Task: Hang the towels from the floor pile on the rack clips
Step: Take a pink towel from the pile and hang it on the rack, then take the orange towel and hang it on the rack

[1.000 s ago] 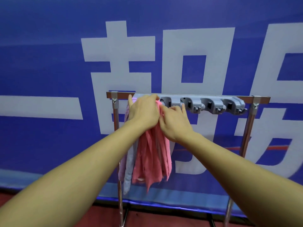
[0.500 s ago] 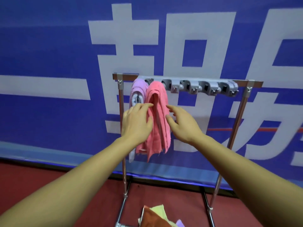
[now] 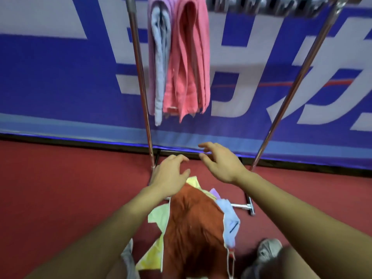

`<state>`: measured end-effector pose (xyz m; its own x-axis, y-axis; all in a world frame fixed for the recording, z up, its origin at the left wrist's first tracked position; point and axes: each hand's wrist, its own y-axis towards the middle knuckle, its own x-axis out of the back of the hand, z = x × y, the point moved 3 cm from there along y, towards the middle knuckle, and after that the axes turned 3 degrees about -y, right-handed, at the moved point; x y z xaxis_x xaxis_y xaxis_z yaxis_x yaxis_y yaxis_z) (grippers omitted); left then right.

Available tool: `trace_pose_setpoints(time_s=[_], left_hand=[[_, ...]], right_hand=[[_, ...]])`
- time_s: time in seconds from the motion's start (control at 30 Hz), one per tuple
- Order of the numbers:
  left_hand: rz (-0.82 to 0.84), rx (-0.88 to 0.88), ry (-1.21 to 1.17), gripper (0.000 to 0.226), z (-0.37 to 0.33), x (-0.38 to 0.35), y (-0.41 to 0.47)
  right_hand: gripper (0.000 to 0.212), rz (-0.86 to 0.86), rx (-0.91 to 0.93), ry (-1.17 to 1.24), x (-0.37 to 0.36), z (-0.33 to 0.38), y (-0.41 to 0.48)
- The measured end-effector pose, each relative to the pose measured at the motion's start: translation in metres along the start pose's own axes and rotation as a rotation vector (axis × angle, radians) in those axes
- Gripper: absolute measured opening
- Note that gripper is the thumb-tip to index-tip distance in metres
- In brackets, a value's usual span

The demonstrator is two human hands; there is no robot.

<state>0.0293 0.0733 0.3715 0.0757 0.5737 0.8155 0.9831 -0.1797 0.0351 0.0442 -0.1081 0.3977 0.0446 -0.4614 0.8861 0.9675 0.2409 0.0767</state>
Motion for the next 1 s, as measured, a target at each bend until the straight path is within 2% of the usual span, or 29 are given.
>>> trace_pose_setpoints(time_s=[0.4,0.5,0.73,0.9,1.0], left_hand=[[0.347,0.122,0.110,0.037,0.052,-0.125,-0.033],[0.372,0.107,0.157,0.038,0.061,-0.147,-0.031],[0.518,0.166,0.236,0.045,0.086,-0.198,-0.025],[0.597,0.202,0.197,0.041,0.085,-0.214,-0.028],[0.580,0.209,0.169,0.037,0.077,-0.221,-0.025]], right_hand=[[0.037,0.218,-0.252,0.061,-0.164,-0.084,-0.047],[0.036,0.273,-0.304,0.063,-0.198,-0.106,-0.057],[0.045,0.577,-0.441,-0.014,-0.277,-0.148,-0.084],[0.047,0.662,-0.498,-0.027,-0.312,-0.166,-0.083],[0.046,0.751,-0.530,-0.038,-0.338,-0.180,-0.087]])
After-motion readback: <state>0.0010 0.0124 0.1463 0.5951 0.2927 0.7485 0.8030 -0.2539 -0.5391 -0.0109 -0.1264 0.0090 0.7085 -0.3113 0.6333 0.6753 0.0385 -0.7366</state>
